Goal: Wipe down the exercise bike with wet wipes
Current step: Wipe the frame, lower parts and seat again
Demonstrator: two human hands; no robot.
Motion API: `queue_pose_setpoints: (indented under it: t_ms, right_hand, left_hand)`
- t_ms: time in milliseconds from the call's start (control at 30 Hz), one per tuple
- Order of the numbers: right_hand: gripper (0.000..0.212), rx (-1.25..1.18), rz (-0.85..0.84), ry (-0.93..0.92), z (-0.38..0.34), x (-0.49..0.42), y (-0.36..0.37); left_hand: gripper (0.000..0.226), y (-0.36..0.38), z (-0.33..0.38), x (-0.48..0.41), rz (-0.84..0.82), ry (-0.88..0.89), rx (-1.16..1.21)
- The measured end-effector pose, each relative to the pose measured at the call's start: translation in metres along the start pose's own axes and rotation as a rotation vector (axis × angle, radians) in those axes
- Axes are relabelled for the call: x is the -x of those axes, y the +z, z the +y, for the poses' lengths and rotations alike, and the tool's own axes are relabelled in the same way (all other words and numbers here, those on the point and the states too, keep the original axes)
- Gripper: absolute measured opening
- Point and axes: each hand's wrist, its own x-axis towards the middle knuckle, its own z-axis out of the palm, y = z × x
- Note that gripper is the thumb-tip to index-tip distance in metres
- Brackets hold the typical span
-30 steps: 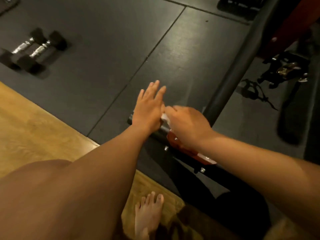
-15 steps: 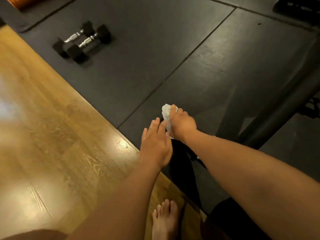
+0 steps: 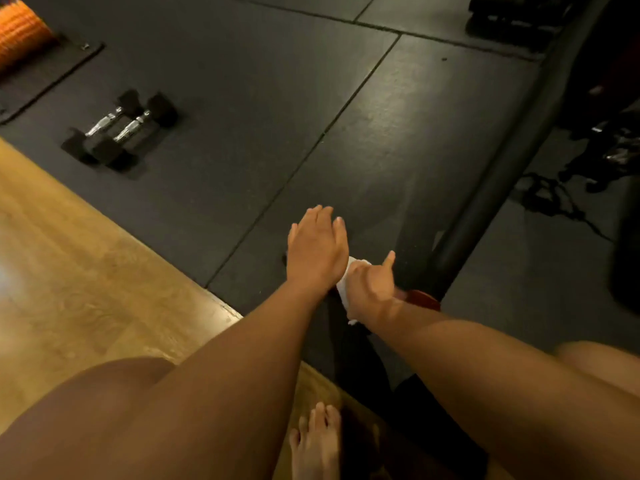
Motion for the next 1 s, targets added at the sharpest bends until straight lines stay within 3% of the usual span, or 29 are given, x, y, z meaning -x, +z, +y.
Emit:
queue_pose_setpoints:
  t_ms: [100, 167, 233, 367, 467, 533, 633, 733, 900, 1000]
  right_hand:
    - [0.041, 0.022, 0.084, -0.13, 0.01, 0.029, -0.006]
    - [0.042, -0.17, 0.038, -0.295, 0.029, 0.061, -0.026]
    - [0.039, -0.372, 0.021, -0.318, 0.063, 0.09, -0.044]
    - [0.027, -0.392, 0.185, -0.183, 0.161, 0.142, -0.018]
    - [0.016, -0.538, 0.248, 0.122, 0.232, 0.169, 0.048]
    - [0.024, -0.654, 0.155, 0.283, 0.241, 0.178, 0.104]
    - [0.064, -0.708, -0.033, 0.239, 0.188, 0.163, 0.17]
    - [0.083, -0.585, 0.044, 0.227, 0.154, 0.131, 0.18]
    - [0.092, -0.518, 0.089, 0.123, 0.181, 0.134, 0.182]
    - [0.104, -0.435, 0.275, 0.035, 0.193, 0.154, 0.187]
  left_hand:
    - [0.039, 0.006, 0.055, -0.011, -0.055, 0.14, 0.12]
    - [0.044, 0.015, 0.09, -0.017, -0.108, 0.27, 0.141]
    - [0.049, 0.028, 0.126, -0.018, -0.161, 0.351, 0.199]
    - [0.059, 0.061, 0.179, -0.008, -0.193, 0.278, 0.318]
    - [0.069, 0.083, 0.18, 0.001, -0.079, 0.304, 0.211]
    - [0.068, 0.095, 0.176, 0.002, 0.022, 0.343, 0.161]
    - [0.067, 0.104, 0.173, 0.0, 0.135, 0.37, 0.136]
    - [0.072, 0.11, 0.172, 0.002, 0.188, 0.406, 0.094]
    - [0.089, 0.112, 0.161, 0.002, 0.208, 0.575, -0.115]
    - [0.089, 0.113, 0.155, 0.002, 0.217, 0.635, -0.177]
